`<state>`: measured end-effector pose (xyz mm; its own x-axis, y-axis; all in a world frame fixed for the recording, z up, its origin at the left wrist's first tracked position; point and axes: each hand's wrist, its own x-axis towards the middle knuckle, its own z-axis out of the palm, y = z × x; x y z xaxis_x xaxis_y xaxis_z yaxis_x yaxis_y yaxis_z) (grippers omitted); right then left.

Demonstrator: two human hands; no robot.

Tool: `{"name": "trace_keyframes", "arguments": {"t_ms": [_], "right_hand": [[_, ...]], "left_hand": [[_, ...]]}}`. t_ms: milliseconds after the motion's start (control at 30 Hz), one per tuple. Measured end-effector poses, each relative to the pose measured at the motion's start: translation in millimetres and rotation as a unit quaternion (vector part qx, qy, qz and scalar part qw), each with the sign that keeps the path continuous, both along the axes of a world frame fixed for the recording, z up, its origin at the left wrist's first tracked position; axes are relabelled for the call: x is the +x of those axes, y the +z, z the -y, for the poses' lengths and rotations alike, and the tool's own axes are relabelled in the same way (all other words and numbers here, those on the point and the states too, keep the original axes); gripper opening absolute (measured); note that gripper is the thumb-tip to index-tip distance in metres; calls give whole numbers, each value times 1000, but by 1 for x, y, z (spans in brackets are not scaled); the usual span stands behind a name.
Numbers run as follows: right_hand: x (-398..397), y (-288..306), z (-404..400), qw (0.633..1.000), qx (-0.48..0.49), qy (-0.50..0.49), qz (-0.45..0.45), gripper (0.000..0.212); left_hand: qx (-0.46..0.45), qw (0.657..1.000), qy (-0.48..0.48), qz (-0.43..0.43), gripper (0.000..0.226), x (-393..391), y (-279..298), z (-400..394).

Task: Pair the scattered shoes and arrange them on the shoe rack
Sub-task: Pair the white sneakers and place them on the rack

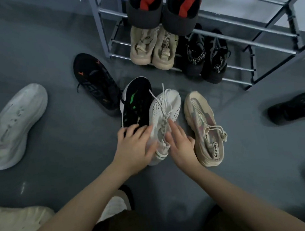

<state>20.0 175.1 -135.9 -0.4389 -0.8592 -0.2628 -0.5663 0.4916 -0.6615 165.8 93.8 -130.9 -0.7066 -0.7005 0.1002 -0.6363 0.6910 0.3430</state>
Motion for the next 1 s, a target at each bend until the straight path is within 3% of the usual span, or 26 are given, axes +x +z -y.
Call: {"name": "trace_keyframes", "arguments": {"t_ms": [100,167,233,467,700,867,1000], "right_hand": [[-6,3,4,991,-64,-49,111,45],[-10,4,3,986,-65,-62,137,40],[-13,6,3,986,-60,-56,145,36],[-9,13,5,984,-80,-36,156,36],[26,51,31,982,-149,66,91,35],[59,81,64,968,-176,122,131,35],[89,89,88,960,-178,176,127,53]], "left_hand": [[64,998,13,8,87,2,4,-14],[93,995,26,35,111,-3,4,-18],[96,993,38,57,121,-14,3,-21],[82,993,87,-15,90,-19,11,-18],[34,986,111,-120,82,22,46,7],[14,975,147,-165,78,64,81,26],[20,965,191,-179,83,92,91,32]]}}
